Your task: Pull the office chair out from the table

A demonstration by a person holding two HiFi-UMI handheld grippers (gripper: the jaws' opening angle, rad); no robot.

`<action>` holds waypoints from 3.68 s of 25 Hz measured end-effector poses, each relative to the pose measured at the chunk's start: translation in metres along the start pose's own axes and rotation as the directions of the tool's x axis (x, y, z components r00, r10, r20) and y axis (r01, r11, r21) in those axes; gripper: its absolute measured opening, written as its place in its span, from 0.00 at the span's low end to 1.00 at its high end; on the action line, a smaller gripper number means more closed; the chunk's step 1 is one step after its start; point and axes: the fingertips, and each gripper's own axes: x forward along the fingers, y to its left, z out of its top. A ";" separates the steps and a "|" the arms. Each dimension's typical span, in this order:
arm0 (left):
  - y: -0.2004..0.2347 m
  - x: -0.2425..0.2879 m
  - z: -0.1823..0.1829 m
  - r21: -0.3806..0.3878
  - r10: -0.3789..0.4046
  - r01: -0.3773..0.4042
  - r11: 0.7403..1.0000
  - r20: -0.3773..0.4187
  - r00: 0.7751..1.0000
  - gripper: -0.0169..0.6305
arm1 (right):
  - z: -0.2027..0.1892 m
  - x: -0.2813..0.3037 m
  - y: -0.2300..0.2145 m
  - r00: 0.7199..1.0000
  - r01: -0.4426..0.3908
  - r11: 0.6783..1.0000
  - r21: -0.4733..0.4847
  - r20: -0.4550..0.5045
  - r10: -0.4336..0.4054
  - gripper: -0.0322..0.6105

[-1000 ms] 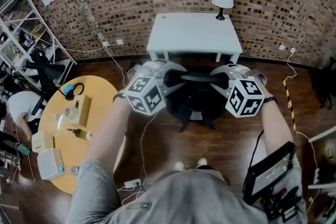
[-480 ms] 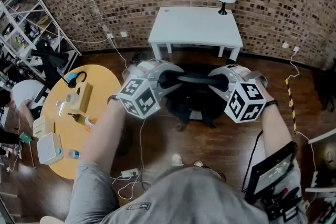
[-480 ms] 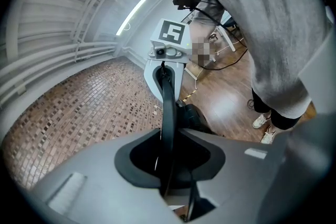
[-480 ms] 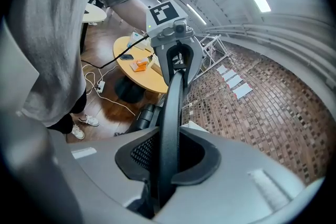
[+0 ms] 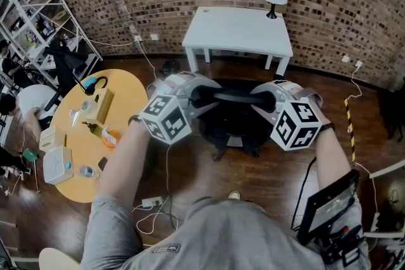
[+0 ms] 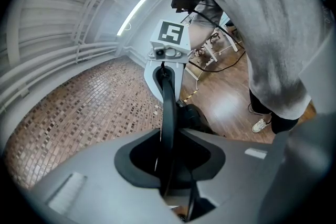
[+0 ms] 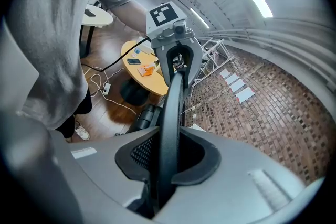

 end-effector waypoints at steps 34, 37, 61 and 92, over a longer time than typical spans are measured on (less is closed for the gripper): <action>-0.112 -0.103 0.100 0.066 -0.016 0.008 0.998 0.111 0.994 0.17 | 0.098 -0.086 0.132 0.994 0.079 0.996 0.047 -0.075 -0.075 0.16; -0.123 -0.111 0.109 0.066 -0.012 0.004 0.998 0.118 0.993 0.18 | 0.105 -0.093 0.144 0.994 0.075 0.996 0.052 -0.080 -0.071 0.16; -0.167 -0.138 0.186 0.030 -0.003 -0.002 1.000 0.170 0.985 0.18 | 0.121 -0.156 0.200 0.996 0.081 0.997 0.014 -0.032 -0.080 0.17; -0.207 -0.200 0.178 -0.907 0.553 0.038 0.420 0.289 0.781 0.03 | 0.136 -0.230 0.240 0.728 0.092 0.490 0.867 0.277 -0.627 0.07</action>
